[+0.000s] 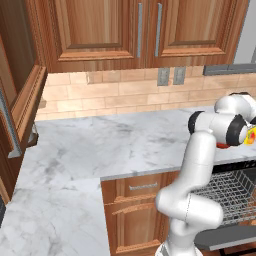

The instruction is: Pick up the cup and bowl from the counter, place them in the dishwasher, and close the dishwasher door.

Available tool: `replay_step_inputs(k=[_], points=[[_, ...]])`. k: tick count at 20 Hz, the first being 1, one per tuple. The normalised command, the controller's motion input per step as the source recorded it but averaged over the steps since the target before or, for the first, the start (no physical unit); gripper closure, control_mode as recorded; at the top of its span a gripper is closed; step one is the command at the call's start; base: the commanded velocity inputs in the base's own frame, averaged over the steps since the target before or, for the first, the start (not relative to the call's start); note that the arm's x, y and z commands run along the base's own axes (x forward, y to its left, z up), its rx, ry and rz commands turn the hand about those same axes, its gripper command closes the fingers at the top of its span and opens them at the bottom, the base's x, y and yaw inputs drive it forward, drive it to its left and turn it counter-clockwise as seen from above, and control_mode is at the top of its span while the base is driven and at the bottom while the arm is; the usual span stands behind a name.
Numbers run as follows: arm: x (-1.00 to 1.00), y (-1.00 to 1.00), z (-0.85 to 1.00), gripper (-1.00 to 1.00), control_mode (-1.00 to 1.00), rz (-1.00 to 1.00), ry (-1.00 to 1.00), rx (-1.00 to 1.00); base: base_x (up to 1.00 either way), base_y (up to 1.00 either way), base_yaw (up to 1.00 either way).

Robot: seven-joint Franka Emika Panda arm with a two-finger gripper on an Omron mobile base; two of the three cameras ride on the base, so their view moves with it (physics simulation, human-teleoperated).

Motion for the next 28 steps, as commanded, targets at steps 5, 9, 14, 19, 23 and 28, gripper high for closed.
replay_step_inputs(k=[5, 9, 14, 19, 23, 28], points=[[-0.34, 0.27, 0.05, 1.00, -1.00, -0.02, -0.07, -0.04, 0.00, 0.00, 0.00], [-0.18, 0.26, 0.00, 1.00, -1.00, -0.17, -0.01, 0.00, 0.00, 0.00, 0.00], [-0.06, 0.17, 0.00, 1.00, -1.00, -0.31, 0.00, 0.00, 0.00, 0.00, 0.00], [-0.01, 0.00, 0.00, 1.00, -1.00, -0.34, 0.00, 0.04, 0.00, 0.00, 0.00], [0.00, -0.04, 0.05, 1.00, -1.00, -0.21, 0.00, 0.27, 0.00, 0.00, 0.00], [-0.09, -0.04, 0.03, 1.00, -1.00, -0.20, -0.05, 0.35, 0.00, 0.00, 0.00]])
